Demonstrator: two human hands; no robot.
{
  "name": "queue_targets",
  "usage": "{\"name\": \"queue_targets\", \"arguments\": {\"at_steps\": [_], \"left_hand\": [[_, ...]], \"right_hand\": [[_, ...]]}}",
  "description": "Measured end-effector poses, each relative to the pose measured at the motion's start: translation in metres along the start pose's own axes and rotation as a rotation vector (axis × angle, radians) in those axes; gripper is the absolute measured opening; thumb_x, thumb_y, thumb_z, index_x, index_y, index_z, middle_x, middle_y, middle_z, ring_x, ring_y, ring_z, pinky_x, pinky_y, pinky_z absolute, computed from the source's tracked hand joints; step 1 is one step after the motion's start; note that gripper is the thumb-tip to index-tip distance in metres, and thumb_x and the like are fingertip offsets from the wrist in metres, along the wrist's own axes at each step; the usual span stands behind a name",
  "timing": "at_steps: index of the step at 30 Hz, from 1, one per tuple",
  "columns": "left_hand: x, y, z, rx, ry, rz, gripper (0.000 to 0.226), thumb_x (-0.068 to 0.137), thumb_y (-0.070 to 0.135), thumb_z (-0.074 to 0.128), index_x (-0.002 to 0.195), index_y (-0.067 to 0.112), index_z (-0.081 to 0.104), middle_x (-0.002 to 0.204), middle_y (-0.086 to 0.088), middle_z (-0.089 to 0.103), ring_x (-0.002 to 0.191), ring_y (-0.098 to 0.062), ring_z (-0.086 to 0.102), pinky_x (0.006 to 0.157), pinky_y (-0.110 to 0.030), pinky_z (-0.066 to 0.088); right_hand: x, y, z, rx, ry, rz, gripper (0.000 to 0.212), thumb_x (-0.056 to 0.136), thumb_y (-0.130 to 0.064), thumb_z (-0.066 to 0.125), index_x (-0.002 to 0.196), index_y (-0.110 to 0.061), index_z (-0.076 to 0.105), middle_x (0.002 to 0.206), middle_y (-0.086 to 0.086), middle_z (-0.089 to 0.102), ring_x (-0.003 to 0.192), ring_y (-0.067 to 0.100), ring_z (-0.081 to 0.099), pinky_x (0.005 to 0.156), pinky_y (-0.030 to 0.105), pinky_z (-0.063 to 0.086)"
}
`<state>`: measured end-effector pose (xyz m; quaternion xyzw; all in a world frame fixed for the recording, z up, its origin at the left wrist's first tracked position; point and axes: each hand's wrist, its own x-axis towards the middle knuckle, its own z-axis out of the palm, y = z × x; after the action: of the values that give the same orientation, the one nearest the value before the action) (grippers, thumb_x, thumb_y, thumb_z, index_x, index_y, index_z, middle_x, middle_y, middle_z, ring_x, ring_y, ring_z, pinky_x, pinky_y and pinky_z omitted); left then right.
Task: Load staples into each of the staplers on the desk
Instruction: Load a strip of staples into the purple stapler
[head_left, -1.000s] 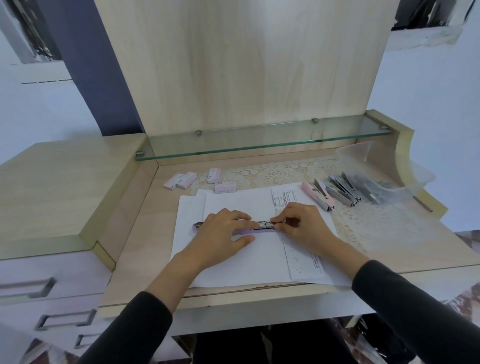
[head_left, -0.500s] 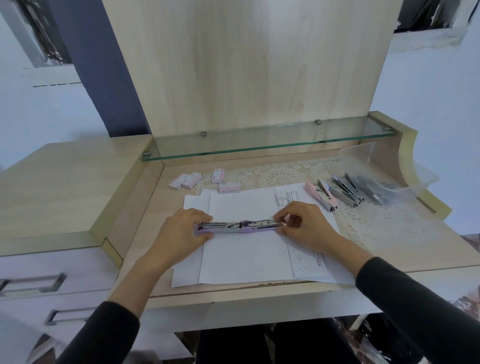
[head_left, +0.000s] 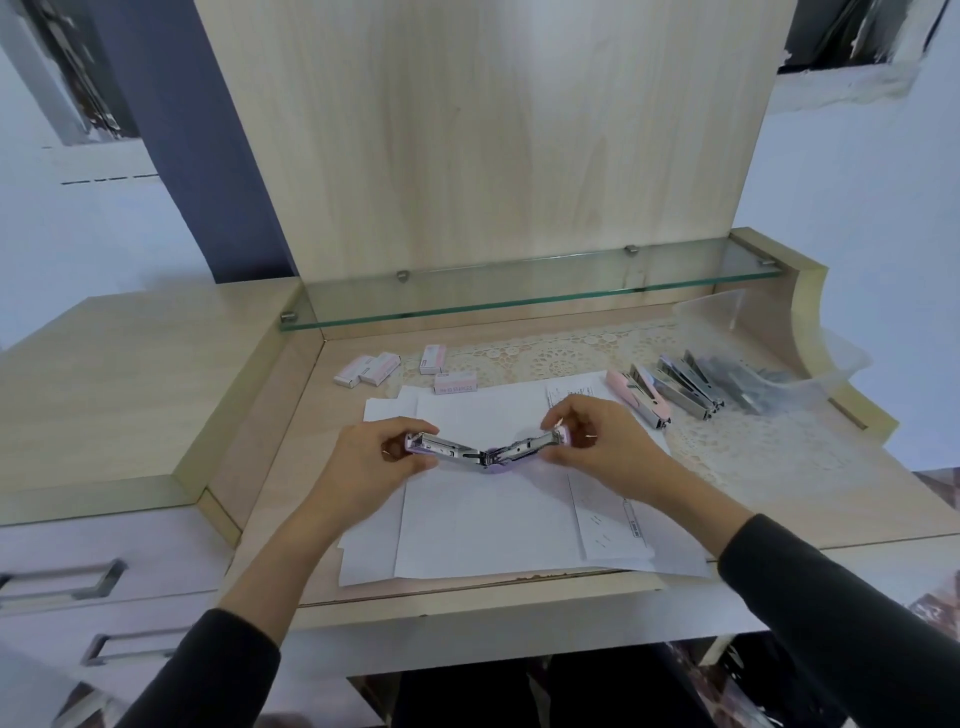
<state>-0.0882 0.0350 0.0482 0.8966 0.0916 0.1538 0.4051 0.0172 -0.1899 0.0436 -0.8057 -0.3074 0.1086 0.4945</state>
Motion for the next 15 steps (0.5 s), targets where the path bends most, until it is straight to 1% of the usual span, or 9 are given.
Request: {"name": "queue_targets", "arguments": {"at_steps": [2,3,4,6,9,10,12,14,15], "left_hand": [[0.000,0.002,0.004,-0.013,-0.016,0.005,0.034,0.071,0.007,0.075,0.081,0.037,0.063,0.066,-0.007,0.050,0.058,-0.011,0.042,0.056,-0.011,0.035],[0.000,0.003,0.006,-0.014,-0.020,0.010,0.033,0.072,0.007,0.074,0.082,0.036,0.064,0.066,-0.007,0.051,0.057,-0.009,0.042,0.056,-0.010,0.035],[0.000,0.005,0.008,-0.012,-0.022,0.018,0.032,0.072,0.007,0.074,0.084,0.035,0.065,0.066,-0.007,0.054,0.055,-0.006,0.042,0.056,-0.009,0.036],[-0.001,0.011,0.011,-0.014,-0.030,0.037,0.032,0.071,0.005,0.074,0.093,0.029,0.068,0.071,0.000,0.062,0.054,-0.003,0.046,0.058,-0.008,0.040],[-0.002,0.019,0.017,0.019,-0.039,0.046,0.038,0.073,0.001,0.070,0.104,0.023,0.066,0.075,0.015,0.062,0.054,0.000,0.051,0.062,-0.005,0.041],[-0.003,0.020,0.018,0.028,-0.041,0.040,0.039,0.073,0.000,0.069,0.106,0.022,0.066,0.074,0.016,0.061,0.054,0.002,0.051,0.061,-0.004,0.041],[-0.004,0.018,0.019,0.023,-0.050,0.016,0.041,0.074,-0.001,0.068,0.110,0.018,0.065,0.072,0.015,0.060,0.052,0.003,0.051,0.060,-0.003,0.039],[-0.005,0.014,0.018,0.005,-0.074,-0.011,0.047,0.076,-0.002,0.066,0.118,0.018,0.060,0.071,0.012,0.060,0.053,0.003,0.050,0.061,-0.004,0.041],[-0.006,0.014,0.017,-0.012,-0.092,-0.016,0.051,0.078,-0.004,0.064,0.122,0.019,0.056,0.074,0.011,0.060,0.055,0.004,0.052,0.064,-0.005,0.042]], "right_hand": [[-0.001,-0.008,0.001,0.238,-0.050,0.002,0.022,0.070,-0.001,0.073,0.084,-0.014,0.062,0.065,-0.002,0.055,0.063,0.019,0.053,0.068,0.031,0.048],[-0.002,-0.012,0.002,0.302,-0.074,-0.010,0.023,0.069,0.004,0.072,0.084,-0.011,0.064,0.064,-0.001,0.058,0.064,0.022,0.056,0.070,0.033,0.049],[-0.002,-0.017,0.004,0.330,-0.095,-0.025,0.023,0.068,0.006,0.071,0.085,-0.008,0.065,0.063,0.000,0.061,0.063,0.022,0.057,0.070,0.033,0.051],[-0.004,-0.026,0.009,0.319,-0.121,-0.053,0.021,0.068,0.007,0.071,0.084,-0.006,0.067,0.063,0.001,0.064,0.062,0.018,0.059,0.069,0.028,0.052],[-0.003,-0.035,0.016,0.110,-0.083,-0.095,0.020,0.065,-0.006,0.077,0.080,-0.016,0.069,0.077,0.001,0.063,0.072,0.015,0.058,0.072,0.028,0.050],[-0.002,-0.036,0.018,0.041,-0.068,-0.109,0.023,0.064,-0.011,0.079,0.084,-0.019,0.069,0.085,0.000,0.062,0.079,0.014,0.058,0.074,0.027,0.050],[-0.001,-0.036,0.021,-0.042,-0.080,-0.120,0.040,0.067,-0.021,0.078,0.105,-0.024,0.064,0.103,-0.003,0.061,0.094,0.009,0.056,0.080,0.021,0.048],[-0.001,-0.033,0.023,-0.088,-0.171,-0.086,0.061,0.072,-0.030,0.073,0.128,-0.027,0.047,0.123,-0.006,0.055,0.110,0.006,0.050,0.091,0.018,0.042],[-0.002,-0.031,0.024,-0.109,-0.234,-0.062,0.070,0.074,-0.034,0.070,0.135,-0.027,0.037,0.130,-0.006,0.050,0.117,0.006,0.046,0.095,0.019,0.038]]}}
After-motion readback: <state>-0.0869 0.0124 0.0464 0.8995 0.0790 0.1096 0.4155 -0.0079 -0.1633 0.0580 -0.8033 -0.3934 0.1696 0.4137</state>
